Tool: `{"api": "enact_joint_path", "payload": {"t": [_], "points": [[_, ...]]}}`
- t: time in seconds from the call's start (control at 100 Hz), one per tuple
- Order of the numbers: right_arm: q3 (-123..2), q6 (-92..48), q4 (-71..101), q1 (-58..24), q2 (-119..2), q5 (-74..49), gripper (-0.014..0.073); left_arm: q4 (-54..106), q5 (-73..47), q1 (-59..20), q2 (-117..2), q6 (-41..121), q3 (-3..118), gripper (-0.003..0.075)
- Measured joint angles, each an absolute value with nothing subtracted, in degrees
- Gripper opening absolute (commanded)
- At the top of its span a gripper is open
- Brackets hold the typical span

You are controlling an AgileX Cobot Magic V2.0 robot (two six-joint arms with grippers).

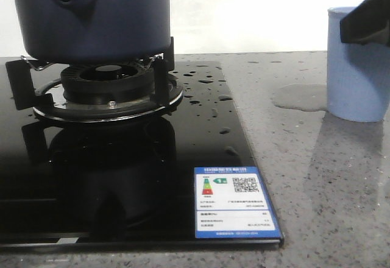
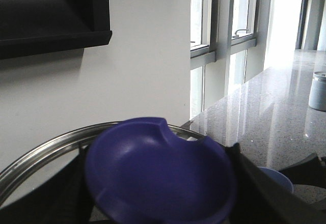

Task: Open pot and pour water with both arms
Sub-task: 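Close the right gripper around the light-blue ribbed cup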

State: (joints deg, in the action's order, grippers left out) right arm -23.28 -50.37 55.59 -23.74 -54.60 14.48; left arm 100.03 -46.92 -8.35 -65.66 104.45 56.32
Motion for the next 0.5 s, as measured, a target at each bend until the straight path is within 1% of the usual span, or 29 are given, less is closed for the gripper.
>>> {"api": "enact_joint_path", "payload": {"t": [0.23, 0.5], "points": [[-23.28, -47.16, 54.5, -23.74, -57.6, 16.61, 0.0645, 100.03, -47.04, -8.35, -65.66, 104.45, 56.32, 0.0262], [-23.28, -32.84, 42.83, -23.74, -59.14, 20.45, 0.0644, 100.03, -47.25, -8.35, -65.66, 104.45, 56.32, 0.0262]]}}
